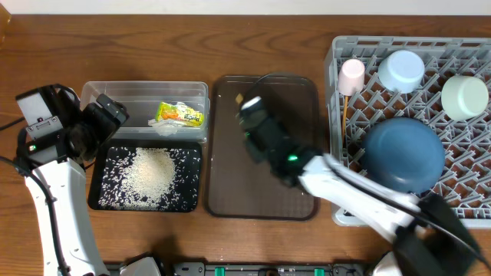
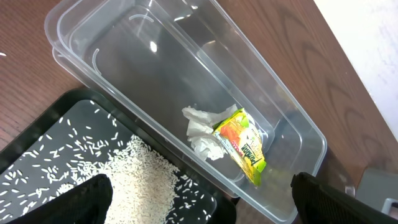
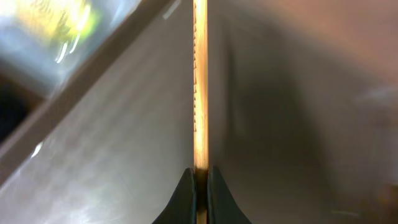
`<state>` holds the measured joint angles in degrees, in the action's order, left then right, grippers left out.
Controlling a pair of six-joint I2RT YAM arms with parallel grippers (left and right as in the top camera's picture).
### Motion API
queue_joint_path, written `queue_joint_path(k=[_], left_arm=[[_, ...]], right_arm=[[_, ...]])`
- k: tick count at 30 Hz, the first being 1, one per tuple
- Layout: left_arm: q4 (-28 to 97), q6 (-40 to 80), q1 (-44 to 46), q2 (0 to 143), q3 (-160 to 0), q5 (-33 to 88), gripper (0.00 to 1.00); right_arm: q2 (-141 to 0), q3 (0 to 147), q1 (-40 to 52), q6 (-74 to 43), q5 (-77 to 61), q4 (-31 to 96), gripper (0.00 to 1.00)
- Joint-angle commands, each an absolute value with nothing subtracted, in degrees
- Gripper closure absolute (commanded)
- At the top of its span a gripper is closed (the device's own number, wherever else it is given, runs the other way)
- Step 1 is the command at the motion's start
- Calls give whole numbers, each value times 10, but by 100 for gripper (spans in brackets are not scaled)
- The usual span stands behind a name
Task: Sort waste into correct bins and load items into the dishwasher rack
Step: 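Carry the second chopstick right to the rack, then insert the second chopstick into the rack's left edge and release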
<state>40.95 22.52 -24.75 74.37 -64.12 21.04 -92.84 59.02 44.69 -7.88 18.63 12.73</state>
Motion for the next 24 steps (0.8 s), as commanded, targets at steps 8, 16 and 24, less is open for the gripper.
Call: queue_joint_path(k=[8,16,24], left_arm=[[411,228,-251,745,-651,209,5],[411,228,-251,745,-651,209,5],[411,228,-251,745,-651,209,5]], right_arm=[[-786,592,302,-86,272,274,99],[-795,591,192,-126,197,352,99],[-838,591,157,-126,173,352,99]])
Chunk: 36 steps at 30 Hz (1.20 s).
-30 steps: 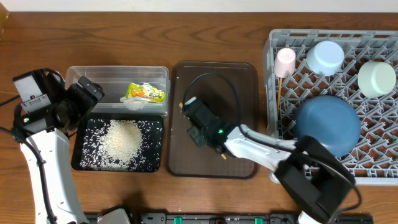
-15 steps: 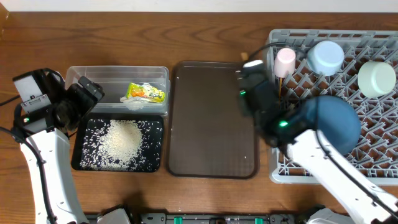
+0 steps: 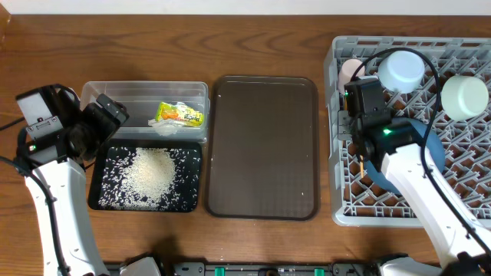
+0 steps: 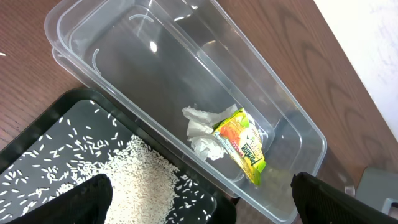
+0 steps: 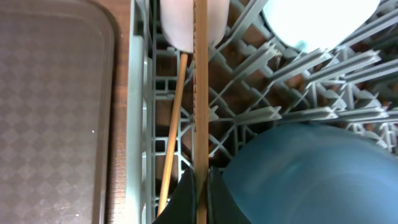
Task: Sort waste into correct bins and load items into the dishwasher rack
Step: 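Insert the second chopstick into the rack's left edge and release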
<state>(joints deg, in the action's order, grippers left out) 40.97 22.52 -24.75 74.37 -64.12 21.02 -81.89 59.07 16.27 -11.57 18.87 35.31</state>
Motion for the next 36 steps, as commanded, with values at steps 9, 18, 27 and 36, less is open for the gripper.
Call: queue_joint_path(k=[9,18,27,36], left_arm=[[411,228,-251,745,-651,209,5],[411,228,-251,745,-651,209,5],[411,228,-251,745,-651,209,5],[411,228,-251,745,-651,209,5]], right_arm=[[-879,591,157,-117,171,341,98],[-881,591,158,-117,170,330,85],[-881,591,157,-117,98,304,83],[-871,594,154,-117,-4,236,81]])
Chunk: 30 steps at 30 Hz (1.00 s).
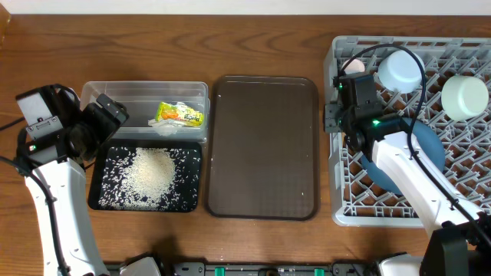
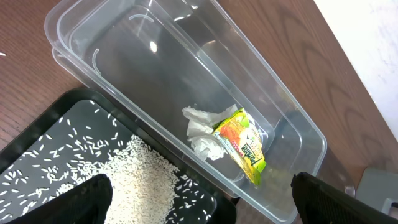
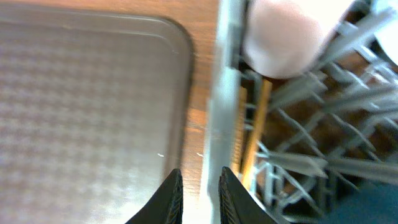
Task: Sort waste into correct bins and load items into the dishwasher rack
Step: 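Insert the second chopstick into the rack's left edge and release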
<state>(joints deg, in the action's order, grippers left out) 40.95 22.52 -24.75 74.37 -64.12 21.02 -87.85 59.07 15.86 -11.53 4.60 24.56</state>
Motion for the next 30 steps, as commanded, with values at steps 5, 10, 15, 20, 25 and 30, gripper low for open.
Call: queue_joint_path(k=[5,10,15,20,25,30], left_arm=[[411,228,-251,745,-651,209,5],[411,228,-251,745,-651,209,5],[411,228,-251,745,-651,209,5],[411,228,-251,745,-651,209,5],[411,228,-251,745,-651,209,5],[411,228,-251,745,-651,209,5]], right_arm=[[-841,594,153,-117,-34,194,60],[-827,594,160,-118,-33,188,1],[-829,593,169,-117,-33,212,1],[-829,593,168,-101,-20,232,1],[-829,593,168,-91,-7,275,1],[-829,593,168,-89,9,279,1]])
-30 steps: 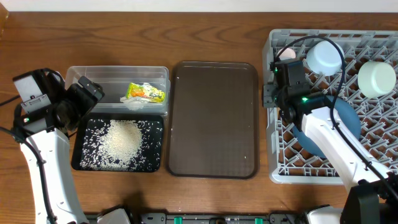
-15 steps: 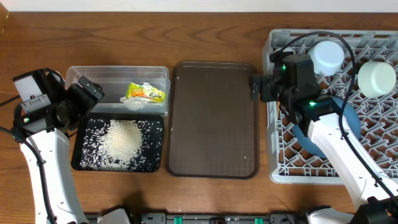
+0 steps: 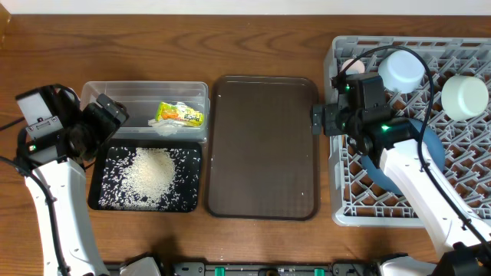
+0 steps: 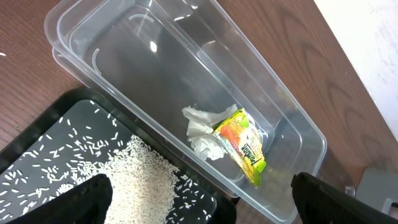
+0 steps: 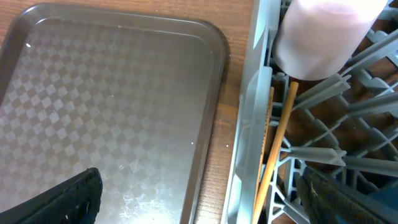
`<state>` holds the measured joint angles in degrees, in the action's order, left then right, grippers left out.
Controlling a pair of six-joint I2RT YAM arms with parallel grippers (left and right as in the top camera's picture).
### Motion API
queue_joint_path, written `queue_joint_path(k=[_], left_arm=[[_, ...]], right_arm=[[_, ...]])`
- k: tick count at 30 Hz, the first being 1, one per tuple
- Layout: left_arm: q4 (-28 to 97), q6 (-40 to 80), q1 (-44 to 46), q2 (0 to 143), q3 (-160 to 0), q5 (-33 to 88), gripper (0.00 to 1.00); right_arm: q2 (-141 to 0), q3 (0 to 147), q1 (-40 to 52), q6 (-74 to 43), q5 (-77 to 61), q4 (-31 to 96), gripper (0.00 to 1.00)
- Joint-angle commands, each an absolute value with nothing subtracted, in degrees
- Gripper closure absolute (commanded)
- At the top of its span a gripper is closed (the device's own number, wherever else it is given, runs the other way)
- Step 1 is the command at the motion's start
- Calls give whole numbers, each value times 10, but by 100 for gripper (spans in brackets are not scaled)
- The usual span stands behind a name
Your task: Sort waste into correct bins and load items into the dishwasher rack
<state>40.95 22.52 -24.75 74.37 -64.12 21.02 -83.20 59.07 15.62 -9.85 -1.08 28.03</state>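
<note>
The grey dishwasher rack [image 3: 338, 205] stands at the right. Two wooden chopsticks [image 5: 275, 154] lie in its left channel, below an upturned pink cup [image 5: 323, 31]. My right gripper [image 3: 328, 119] hovers over the rack's left rim [image 5: 250, 127], open and holding nothing. The brown tray [image 3: 265, 146] in the middle is bare. At the left, my left gripper [image 3: 96, 126] hangs open above the clear bin [image 4: 298, 127], which holds a yellow-green wrapper [image 4: 244, 148] and a crumpled tissue [image 4: 200, 134].
A black tray [image 3: 100, 201] with a heap of rice [image 3: 149, 172] sits in front of the clear bin. In the rack are an upturned blue bowl [image 3: 403, 157], a white cup [image 3: 401, 69] and a pale green cup [image 3: 464, 96].
My right gripper's jaws stood only a little apart at the rack's left rim; now they are wide open and farther above it. Both chopsticks lie in the rack. The left arm is unchanged.
First my right gripper was shut on a chopstick over the brown tray. Then it held that stick over the rack, beside one lying there. Later the stick lay in the rack, jaws slightly apart. Now the gripper is wide open. My left arm stayed still.
</note>
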Motion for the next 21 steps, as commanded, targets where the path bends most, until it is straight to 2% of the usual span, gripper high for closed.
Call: queue_joint_path(k=[1,9,21], left_arm=[[411,228,-251,745,-651,209,5],[411,228,-251,745,-651,209,5],[411,228,-251,745,-651,209,5]], right_arm=[[-829,593,168,-89,11,277,1],[-805,592,169,-85,11,233,1],[-520,537,164,3,37,233,1]])
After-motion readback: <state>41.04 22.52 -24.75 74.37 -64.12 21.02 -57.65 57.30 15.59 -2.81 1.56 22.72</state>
